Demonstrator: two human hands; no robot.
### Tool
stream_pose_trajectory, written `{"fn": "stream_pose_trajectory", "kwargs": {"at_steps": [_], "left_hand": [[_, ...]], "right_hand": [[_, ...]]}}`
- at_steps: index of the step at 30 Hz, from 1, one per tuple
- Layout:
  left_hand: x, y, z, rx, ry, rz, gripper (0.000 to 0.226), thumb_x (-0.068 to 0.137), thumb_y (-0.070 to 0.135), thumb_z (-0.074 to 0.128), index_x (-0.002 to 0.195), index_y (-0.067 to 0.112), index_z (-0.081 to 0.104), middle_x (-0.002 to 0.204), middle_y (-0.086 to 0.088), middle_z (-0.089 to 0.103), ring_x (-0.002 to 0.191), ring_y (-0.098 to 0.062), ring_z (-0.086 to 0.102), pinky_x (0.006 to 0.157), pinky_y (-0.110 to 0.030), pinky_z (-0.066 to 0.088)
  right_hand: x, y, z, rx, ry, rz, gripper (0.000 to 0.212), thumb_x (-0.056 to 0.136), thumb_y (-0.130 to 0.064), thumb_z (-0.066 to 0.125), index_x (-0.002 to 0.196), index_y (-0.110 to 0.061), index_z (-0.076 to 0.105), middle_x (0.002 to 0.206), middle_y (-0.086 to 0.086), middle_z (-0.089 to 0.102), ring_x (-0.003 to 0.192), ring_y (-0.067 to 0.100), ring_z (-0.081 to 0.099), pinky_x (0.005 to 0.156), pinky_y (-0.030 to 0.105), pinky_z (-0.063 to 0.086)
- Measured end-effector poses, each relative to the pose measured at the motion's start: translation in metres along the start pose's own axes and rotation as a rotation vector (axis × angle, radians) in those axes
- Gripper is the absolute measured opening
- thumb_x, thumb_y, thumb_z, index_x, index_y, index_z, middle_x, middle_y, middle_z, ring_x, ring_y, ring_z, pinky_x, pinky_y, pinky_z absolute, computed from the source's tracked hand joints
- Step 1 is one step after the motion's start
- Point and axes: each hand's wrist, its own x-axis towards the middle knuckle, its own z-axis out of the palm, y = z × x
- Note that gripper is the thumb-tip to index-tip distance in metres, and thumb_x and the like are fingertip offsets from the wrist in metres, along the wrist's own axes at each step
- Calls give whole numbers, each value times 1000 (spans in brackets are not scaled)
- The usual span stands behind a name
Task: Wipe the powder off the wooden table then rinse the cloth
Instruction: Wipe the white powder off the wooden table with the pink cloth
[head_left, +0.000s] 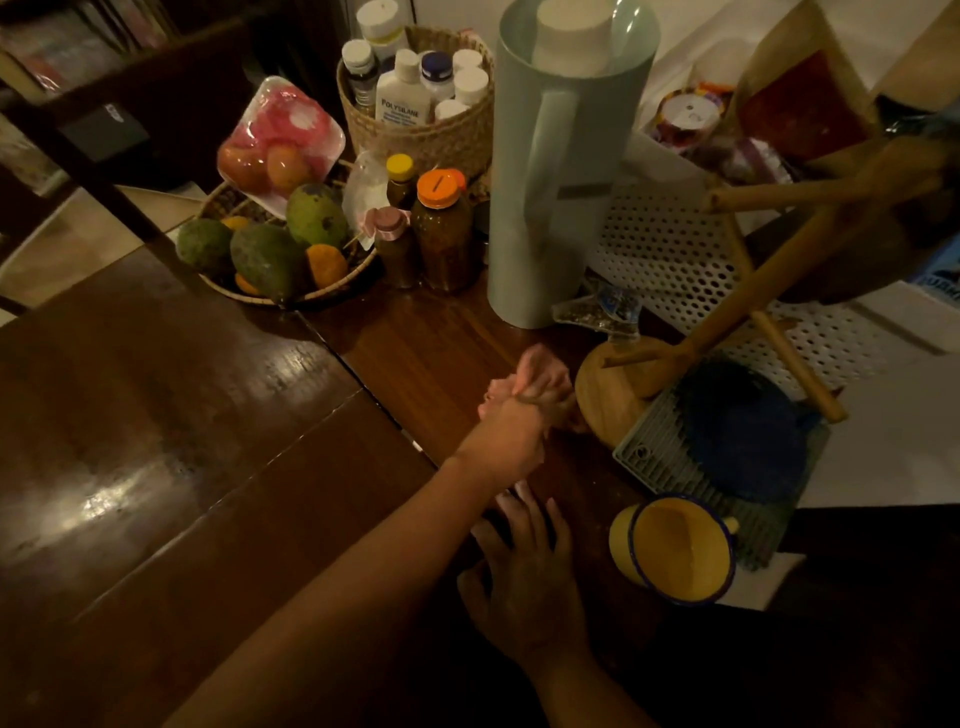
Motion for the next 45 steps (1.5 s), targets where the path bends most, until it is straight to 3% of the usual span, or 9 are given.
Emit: {"fn": "stream_pose_trajectory", "kwargs": {"at_steps": [3,7,11,14,17,24,32,42,45], "left_hand": [[-19,-16,-20,-55,-105,116,47,85,3,59,126,24,66,149,1,48,148,-12,12,122,-39,-8],[-59,-64,-58,-148,43,-261,54,80,-5,65,126,23,66,141,1,56,140,-13,36,116,-45,32],[-100,-82,-63,-48,288,-456,65,79,-1,70,135,29,59,151,5,44,151,-18,16,120,-55,17],[-130,-47,-52,-53,241,-428,62,82,-3,65,135,27,59,148,10,41,147,3,9,123,-45,5],[-150,-36,-51,-93,97,-243,63,79,-9,61,133,24,62,150,7,43,148,-6,16,122,-32,-6],[-76,-130,-79,31,125,-648,66,85,17,62,147,31,42,159,-7,32,150,-40,7,116,-67,14],[-11,-124,-101,233,125,-747,58,94,14,55,149,14,36,157,-11,31,141,-41,28,111,-57,27],[-66,-119,-91,23,29,-160,60,85,-4,56,139,23,56,150,-2,48,146,-28,31,116,-51,21],[-77,-131,-102,-59,88,-308,63,84,-7,56,136,27,58,147,4,51,143,-20,35,118,-52,26]], "right_hand": [[2,0,-1,-31,-26,19,65,72,-45,54,137,-38,52,147,7,52,145,29,38,113,53,24],[2,-4,-2,-13,-26,43,62,73,-39,53,135,-39,57,151,7,49,146,28,39,116,52,22],[1,-4,-2,-18,2,40,61,75,-37,51,136,-38,57,151,7,49,146,28,39,116,53,23],[0,-3,-1,-28,1,44,61,75,-37,51,135,-38,58,151,8,49,146,28,38,116,54,24],[1,-4,0,-31,2,40,61,75,-37,51,135,-38,57,151,7,49,147,28,37,116,54,24],[1,-4,2,-71,18,53,59,79,-39,46,138,-40,51,154,7,46,148,27,35,116,57,31],[0,-1,6,-76,74,33,59,80,-36,49,139,-37,51,155,7,44,150,27,32,118,54,23],[1,-5,4,-101,58,45,58,81,-35,46,139,-38,50,152,8,46,148,28,34,115,57,30],[2,-6,3,-106,58,50,58,81,-35,45,138,-38,51,152,8,47,148,28,35,114,58,33]]}}
